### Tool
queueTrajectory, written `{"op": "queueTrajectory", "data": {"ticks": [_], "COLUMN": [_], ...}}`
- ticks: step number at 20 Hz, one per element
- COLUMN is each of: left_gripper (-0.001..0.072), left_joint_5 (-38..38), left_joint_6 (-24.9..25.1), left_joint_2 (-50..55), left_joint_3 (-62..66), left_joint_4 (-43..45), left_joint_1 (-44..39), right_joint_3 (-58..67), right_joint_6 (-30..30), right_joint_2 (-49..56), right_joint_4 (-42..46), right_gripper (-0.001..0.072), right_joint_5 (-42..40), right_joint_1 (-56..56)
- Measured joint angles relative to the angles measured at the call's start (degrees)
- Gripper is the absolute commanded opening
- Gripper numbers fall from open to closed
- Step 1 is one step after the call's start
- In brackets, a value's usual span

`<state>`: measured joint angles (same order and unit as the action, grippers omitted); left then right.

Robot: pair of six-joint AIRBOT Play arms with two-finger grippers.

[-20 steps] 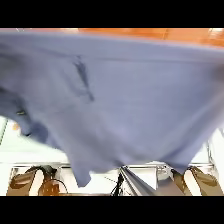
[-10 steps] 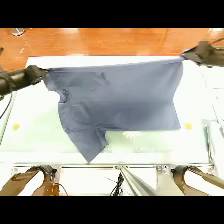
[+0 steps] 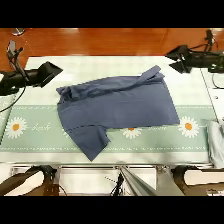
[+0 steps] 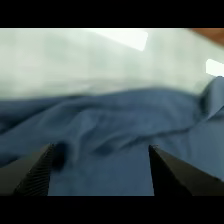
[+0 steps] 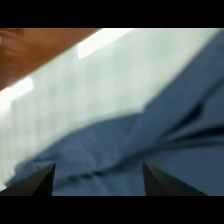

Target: Fold the shirts.

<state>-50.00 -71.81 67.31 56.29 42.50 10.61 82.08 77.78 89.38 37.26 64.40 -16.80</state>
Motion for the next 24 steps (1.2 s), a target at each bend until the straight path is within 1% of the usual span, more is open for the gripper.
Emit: {"op": "queueTrajectory", "data": {"ticks": [2, 3, 5, 6, 8, 10, 11, 15, 17, 20, 23, 24], "left_gripper": [0.0702, 0.0702, 0.0702, 0.0702, 0.0702, 0.0702, 0.0702, 0.0702, 0.0701, 0.0701, 0.0695, 0.0518], "left_joint_5": [-8.07, -12.17, -18.1, -19.98, -21.99, -21.64, -21.03, -18.82, -17.33, -12.26, -7.43, -5.97], "left_joint_6": [-0.92, -1.31, -1.79, -2.14, -2.27, -2.78, -2.16, 0.96, 1.77, 4.37, 6.6, 7.04], "left_joint_2": [0.09, -0.2, -1.73, -2.93, -5.55, -7.37, -7.89, -8.85, -8.98, -9.01, -8.79, -8.55], "left_joint_3": [-0.63, -2.14, -7.3, -10.64, -17.92, -24.5, -26.93, -34.71, -37.11, -38.97, -39.67, -39.76], "left_joint_4": [4.74, 7.13, 9.62, 10.23, 10.43, 10.05, 8.7, -0.17, -2.75, -7.87, -11.85, -12.79], "left_joint_1": [4.83, 7.63, 13.31, 15.8, 19.08, 20.92, 21.42, 21.38, 19.58, 15.21, 9.84, 8.07], "right_joint_3": [-1.86, -4.55, -12.57, -17.25, -27.3, -35.89, -39.19, -45.64, -46.77, -47.56, -47.76, -47.76], "right_joint_6": [-0.2, 0.66, 3.3, 3.3, 1.64, -1.31, -2.75, -6.03, -6.67, -7.26, -7.32, -7.28], "right_joint_2": [-2.47, -4.76, -10.82, -14.23, -21.57, -27.74, -29.99, -34.1, -34.82, -35.3, -35.52, -35.54], "right_joint_4": [8.61, 14.73, 23.02, 24.35, 23.69, 19.71, 17.46, 11.67, 10.25, 9.14, 9.33, 9.55], "right_gripper": [0.0629, 0.0629, 0.0629, 0.0629, 0.0629, 0.0628, 0.0629, 0.0629, 0.0628, 0.0628, 0.0628, 0.0628], "right_joint_5": [7.21, 9.6, 9.6, 8.68, 5.99, 3.91, 3.04, 1.88, 1.68, 1.95, 0.46, -0.02], "right_joint_1": [-4.2, -6.54, -11.17, -13.25, -16.87, -19.02, -19.67, -20.85, -21.11, -21.22, -21.84, -22.34]}}
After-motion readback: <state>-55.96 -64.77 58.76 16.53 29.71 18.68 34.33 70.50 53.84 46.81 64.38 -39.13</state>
